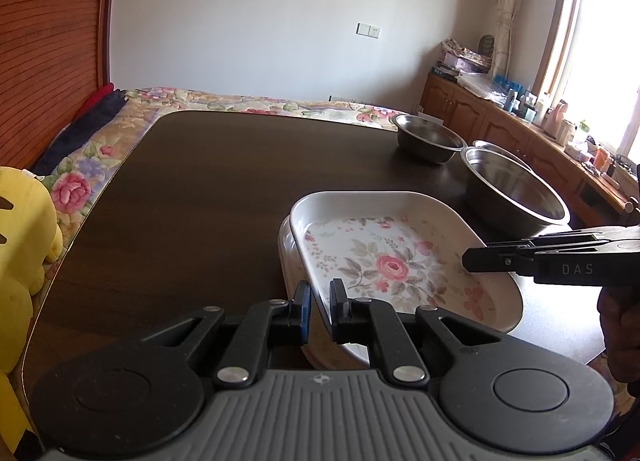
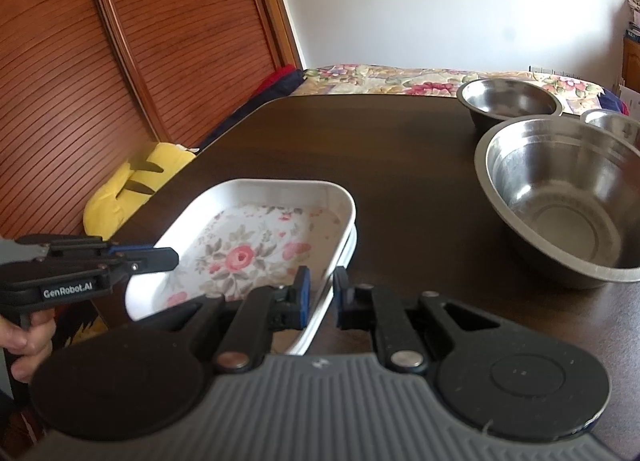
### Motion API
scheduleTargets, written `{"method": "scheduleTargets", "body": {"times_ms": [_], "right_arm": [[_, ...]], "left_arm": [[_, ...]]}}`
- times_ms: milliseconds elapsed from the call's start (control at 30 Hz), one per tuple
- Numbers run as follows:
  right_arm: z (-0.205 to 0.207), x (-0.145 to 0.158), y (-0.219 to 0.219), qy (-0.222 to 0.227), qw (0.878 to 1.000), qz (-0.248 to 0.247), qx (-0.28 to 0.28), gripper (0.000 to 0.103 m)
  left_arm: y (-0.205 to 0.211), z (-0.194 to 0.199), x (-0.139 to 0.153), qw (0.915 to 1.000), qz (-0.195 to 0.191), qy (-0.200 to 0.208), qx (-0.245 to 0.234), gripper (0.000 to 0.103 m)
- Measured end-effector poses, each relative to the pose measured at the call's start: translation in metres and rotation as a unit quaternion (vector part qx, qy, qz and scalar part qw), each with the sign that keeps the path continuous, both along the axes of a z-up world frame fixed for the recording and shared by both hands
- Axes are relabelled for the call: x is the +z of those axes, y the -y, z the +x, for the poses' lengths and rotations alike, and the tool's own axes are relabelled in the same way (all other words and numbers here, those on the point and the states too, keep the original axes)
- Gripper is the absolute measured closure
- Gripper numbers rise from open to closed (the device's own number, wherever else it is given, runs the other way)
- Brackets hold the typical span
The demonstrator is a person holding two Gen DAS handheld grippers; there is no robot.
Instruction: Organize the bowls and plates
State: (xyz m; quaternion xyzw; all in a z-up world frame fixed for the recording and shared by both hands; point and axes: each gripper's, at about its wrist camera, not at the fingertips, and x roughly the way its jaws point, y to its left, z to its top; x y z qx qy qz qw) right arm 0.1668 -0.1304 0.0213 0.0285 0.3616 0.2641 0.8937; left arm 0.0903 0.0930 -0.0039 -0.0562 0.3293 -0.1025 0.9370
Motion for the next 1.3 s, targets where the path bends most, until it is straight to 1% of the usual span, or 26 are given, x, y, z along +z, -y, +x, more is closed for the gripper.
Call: {"method": "scheduleTargets", "body": {"times_ms": [200, 333, 533, 767, 1033, 1300], "right_arm": [[-0.001, -0.001, 0.001, 0.001, 1.000, 0.005, 0.000, 0.088], [-0.003, -0.001, 0.001, 0.006, 1.000, 0.005, -0.002, 0.088], [-0.008, 0.003, 0.005, 0.018, 1.000, 0.004, -0.006, 0.088], [-0.009, 0.016, 0.023, 0.041, 0.999, 0.011, -0.021, 0.088], [-0.011, 0.028, 0.052, 0.076, 0.996, 0.015, -0.045, 0.088], [-0.007, 0.035, 0.081, 0.110, 0.992, 0.013, -0.066, 0.088]], "left_arm": [[-0.003, -0.002, 0.002, 0.9998, 0.010, 0.010, 0.011, 0.066], [-0.006, -0.001, 0.006, 0.9998, 0.002, 0.014, 0.015, 0.066], [0.003, -0.003, 0.017, 0.9994, 0.011, 0.033, 0.008, 0.066], [0.027, 0.005, 0.026, 0.9982, 0.030, 0.050, -0.014, 0.066], [0.061, 0.021, 0.032, 0.9967, 0.041, 0.053, -0.046, 0.066], [0.102, 0.045, 0.037, 0.9951, 0.052, 0.047, -0.070, 0.066]]}}
